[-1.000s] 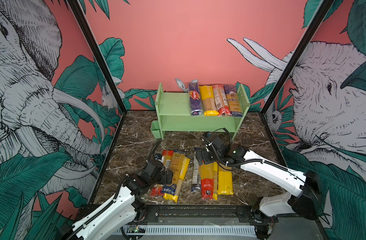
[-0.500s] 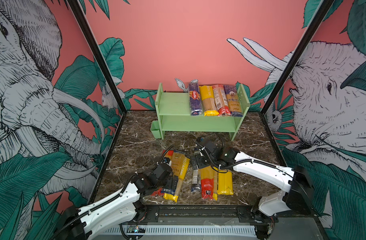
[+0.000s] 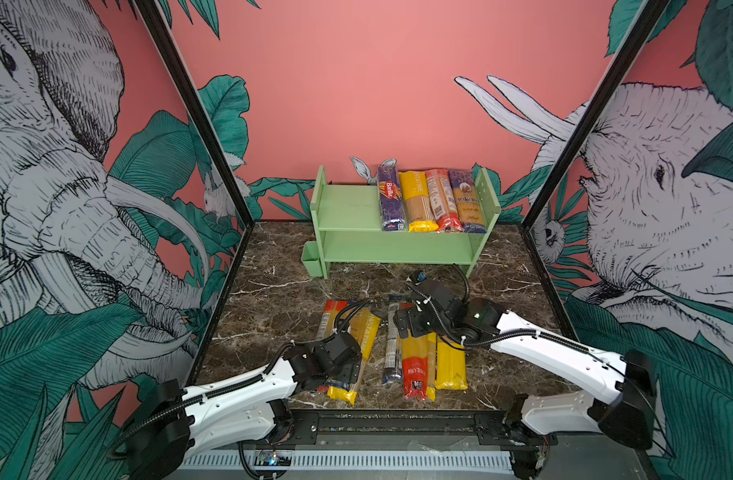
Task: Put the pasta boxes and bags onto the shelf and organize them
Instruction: 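Close the left gripper on the clear Molto Pasta spaghetti pack's end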
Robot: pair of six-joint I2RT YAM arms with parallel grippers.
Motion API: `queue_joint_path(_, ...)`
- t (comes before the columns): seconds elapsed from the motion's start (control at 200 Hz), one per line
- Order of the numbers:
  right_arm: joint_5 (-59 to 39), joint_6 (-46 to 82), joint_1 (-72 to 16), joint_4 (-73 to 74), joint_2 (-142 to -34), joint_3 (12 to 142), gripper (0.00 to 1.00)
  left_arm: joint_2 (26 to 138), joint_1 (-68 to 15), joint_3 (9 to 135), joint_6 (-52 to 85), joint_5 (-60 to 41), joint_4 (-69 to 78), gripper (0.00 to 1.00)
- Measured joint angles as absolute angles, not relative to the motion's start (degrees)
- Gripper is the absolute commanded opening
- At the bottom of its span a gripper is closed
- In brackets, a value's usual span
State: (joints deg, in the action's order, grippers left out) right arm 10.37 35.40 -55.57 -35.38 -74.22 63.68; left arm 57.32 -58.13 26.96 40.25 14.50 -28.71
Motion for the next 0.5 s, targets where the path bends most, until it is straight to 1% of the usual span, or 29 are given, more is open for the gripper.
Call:
queue_joint_path(0.07, 11.2, 35.4, -55.6, -35.9, -72.9, 63.0, 0.99, 57.2, -58.4, 27.0, 40.8, 14.6, -28.8, 0.58)
queue_joint_path(0.16, 11.9, 35.4, -55.6, -36.7, -71.7, 62.6, 0.99, 56.1, -58.5, 27.0, 41.1, 15.2, -29.1, 0.41)
queue_joint_path(0.345, 12.9, 35.6, -55.6, -37.8, -70.0, 61.6, 0.99, 53.8, -58.5, 27.4, 41.0, 16.0, -31.6, 0.19)
queue_joint_path(0.405, 13.2, 35.6, -55.6, -38.1, -69.3, 61.3, 0.99, 53.8, -58.5, 28.0, 40.9, 16.0, -32.7, 0.11)
queue_joint_path(0.455, 13.4, 35.6, -55.6, -38.3, -68.8, 61.1, 0.99, 53.7, -58.5, 28.5, 40.7, 16.0, -33.5, 0.01)
queue_joint_path(0.5, 13.6, 35.6, -55.6, -38.5, -68.3, 61.0, 0.99, 53.7, -58.5, 29.0, 40.5, 16.0, -34.1, 0.00)
